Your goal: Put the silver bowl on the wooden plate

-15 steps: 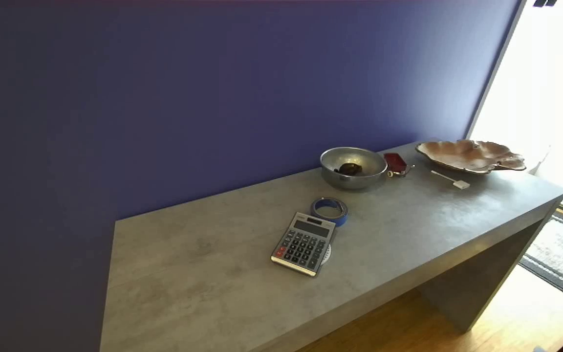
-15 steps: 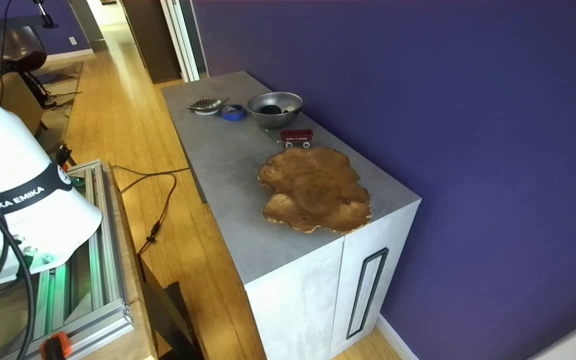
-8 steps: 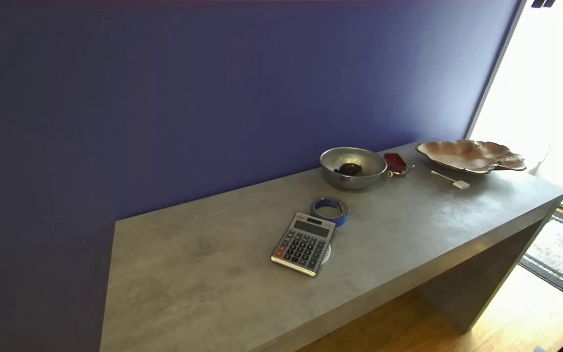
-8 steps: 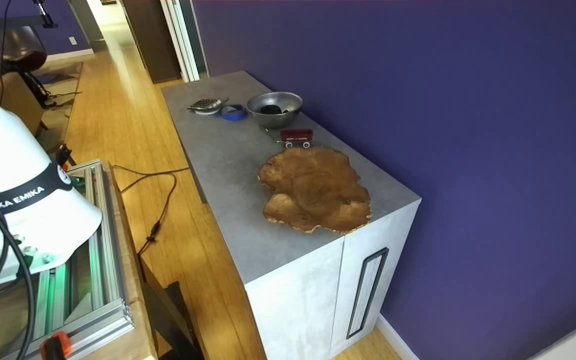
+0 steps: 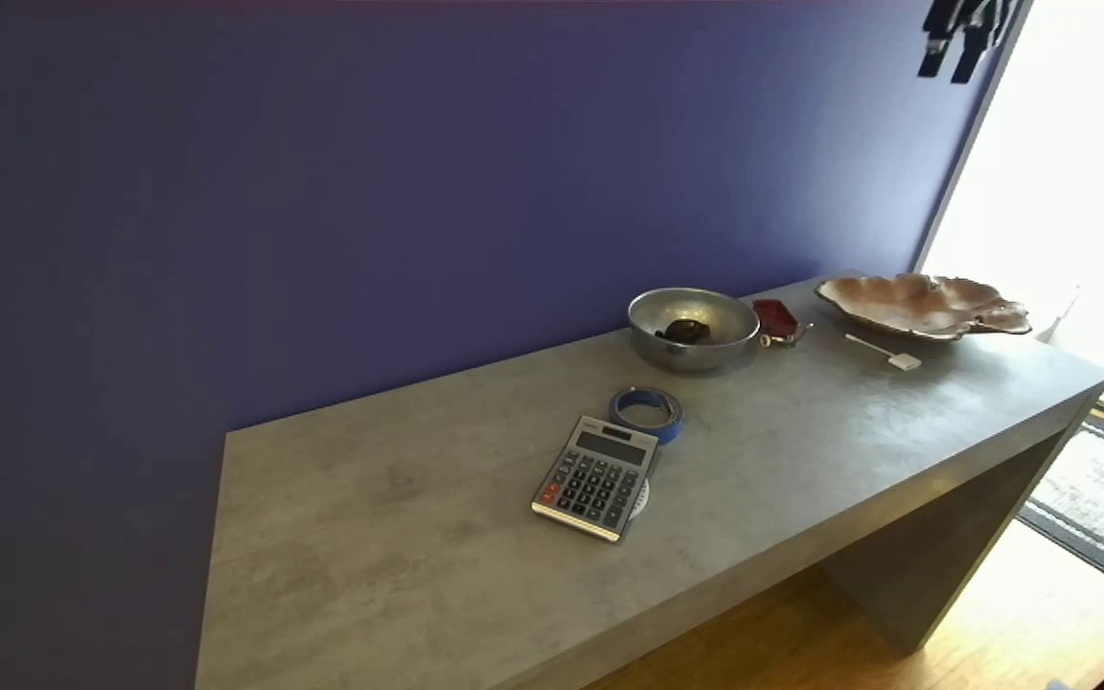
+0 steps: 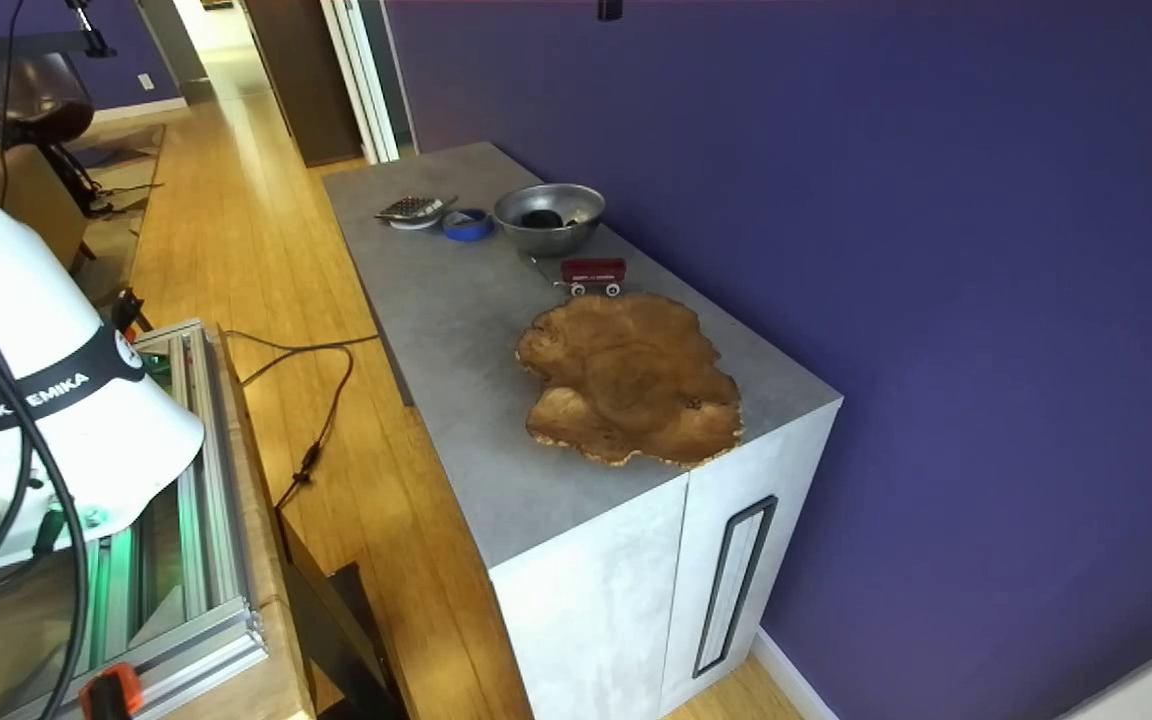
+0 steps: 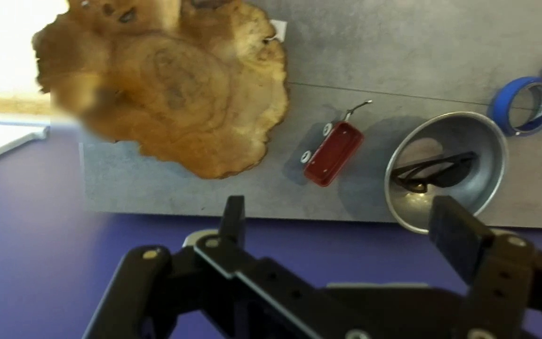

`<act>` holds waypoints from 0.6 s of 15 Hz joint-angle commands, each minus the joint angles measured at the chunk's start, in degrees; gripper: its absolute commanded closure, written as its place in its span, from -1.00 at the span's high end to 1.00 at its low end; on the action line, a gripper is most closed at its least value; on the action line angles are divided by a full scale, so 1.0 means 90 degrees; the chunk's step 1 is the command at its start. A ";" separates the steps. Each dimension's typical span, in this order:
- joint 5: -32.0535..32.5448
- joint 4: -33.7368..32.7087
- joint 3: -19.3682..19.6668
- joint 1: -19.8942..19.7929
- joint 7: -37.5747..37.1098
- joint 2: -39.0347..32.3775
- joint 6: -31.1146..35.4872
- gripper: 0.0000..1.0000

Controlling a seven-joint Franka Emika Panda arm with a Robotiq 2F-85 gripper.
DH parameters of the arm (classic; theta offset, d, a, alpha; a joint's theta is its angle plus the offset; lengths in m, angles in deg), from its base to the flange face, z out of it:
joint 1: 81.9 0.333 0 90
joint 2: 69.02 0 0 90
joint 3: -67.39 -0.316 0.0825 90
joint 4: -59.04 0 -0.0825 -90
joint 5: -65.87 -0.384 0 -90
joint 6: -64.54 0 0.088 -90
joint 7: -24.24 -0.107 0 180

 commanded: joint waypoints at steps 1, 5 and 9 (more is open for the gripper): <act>-0.0608 -0.0310 -0.0538 0.0234 -0.1529 -0.0748 -0.0062 1.00; -0.0813 0.0095 -0.1022 0.0551 -0.2851 -0.1265 0.0163 1.00; -0.1066 0.0261 -0.1168 0.0625 -0.2656 -0.1418 0.0511 1.00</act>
